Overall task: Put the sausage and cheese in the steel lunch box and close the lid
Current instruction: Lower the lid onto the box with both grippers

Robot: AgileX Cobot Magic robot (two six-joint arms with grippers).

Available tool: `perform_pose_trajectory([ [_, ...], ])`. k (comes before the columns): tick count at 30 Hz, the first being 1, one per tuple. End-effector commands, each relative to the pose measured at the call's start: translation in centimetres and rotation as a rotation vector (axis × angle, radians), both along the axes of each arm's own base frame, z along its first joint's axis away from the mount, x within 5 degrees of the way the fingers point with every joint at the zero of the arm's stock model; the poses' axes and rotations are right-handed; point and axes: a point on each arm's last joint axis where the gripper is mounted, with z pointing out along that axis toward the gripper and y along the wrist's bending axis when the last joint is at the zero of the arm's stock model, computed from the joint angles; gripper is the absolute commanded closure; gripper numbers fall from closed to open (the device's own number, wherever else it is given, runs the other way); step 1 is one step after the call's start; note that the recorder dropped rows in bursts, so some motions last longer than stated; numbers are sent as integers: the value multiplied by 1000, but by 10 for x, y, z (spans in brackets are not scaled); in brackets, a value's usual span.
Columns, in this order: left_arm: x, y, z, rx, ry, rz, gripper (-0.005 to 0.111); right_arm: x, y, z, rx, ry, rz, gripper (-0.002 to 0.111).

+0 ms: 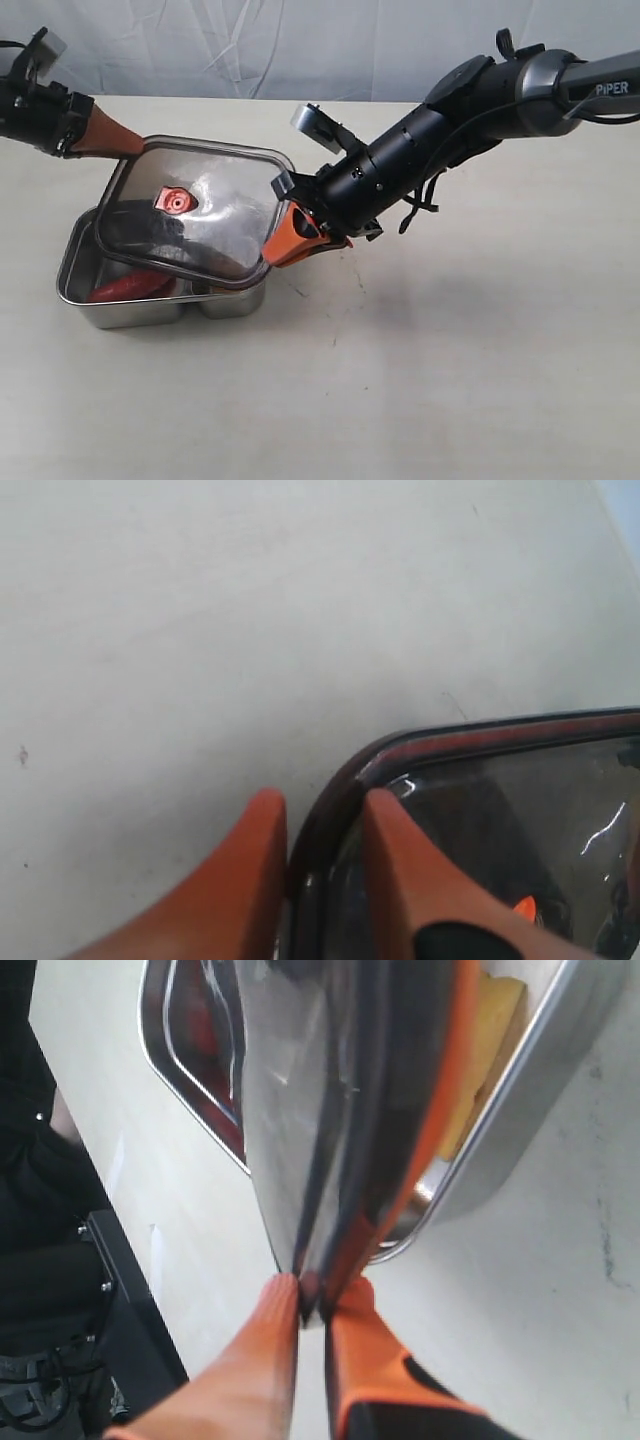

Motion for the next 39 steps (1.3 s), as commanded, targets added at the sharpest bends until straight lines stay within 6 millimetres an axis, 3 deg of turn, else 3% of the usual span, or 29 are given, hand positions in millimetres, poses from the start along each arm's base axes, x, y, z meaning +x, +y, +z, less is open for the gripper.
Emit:
perform_pose_trajectory([
  [1,-4,-5,16,-15,6,-12,107,7,6,15,58,-37,-3,109],
  [9,-11,-2,25,49,99,22,107,8,7,19,58,-49,29,109],
  [20,-29,1,56,152,123,53,107,13,0,19,45,-27,1,109],
  [35,-33,3,50,224,66,36,107,10,-2,20,50,6,27,109],
  [37,-35,13,54,156,87,61,100,9,-2,21,54,17,37,109],
  [39,-38,29,55,142,88,88,79,8,-2,21,57,23,42,109],
])
